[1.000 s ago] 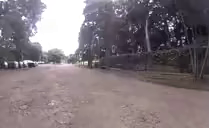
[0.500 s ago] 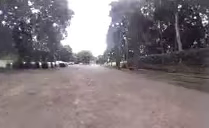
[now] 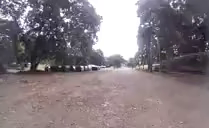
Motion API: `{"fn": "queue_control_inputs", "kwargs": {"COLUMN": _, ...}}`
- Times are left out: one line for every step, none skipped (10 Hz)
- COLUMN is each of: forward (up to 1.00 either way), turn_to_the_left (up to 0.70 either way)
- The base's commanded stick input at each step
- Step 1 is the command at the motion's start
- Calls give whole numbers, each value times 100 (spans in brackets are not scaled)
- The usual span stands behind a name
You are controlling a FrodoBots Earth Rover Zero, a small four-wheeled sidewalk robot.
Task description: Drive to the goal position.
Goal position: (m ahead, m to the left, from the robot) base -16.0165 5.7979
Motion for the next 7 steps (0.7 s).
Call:
{"fn": "queue_control_inputs", "kwargs": {"forward": 0, "turn_to_the_left": 70}}
{"fn": "queue_control_inputs", "kwargs": {"forward": 0, "turn_to_the_left": 70}}
{"fn": "queue_control_inputs", "kwargs": {"forward": 0, "turn_to_the_left": 70}}
{"fn": "queue_control_inputs", "kwargs": {"forward": 0, "turn_to_the_left": 70}}
{"fn": "queue_control_inputs", "kwargs": {"forward": 0, "turn_to_the_left": 70}}
{"fn": "queue_control_inputs", "kwargs": {"forward": 0, "turn_to_the_left": 70}}
{"fn": "queue_control_inputs", "kwargs": {"forward": 0, "turn_to_the_left": 70}}
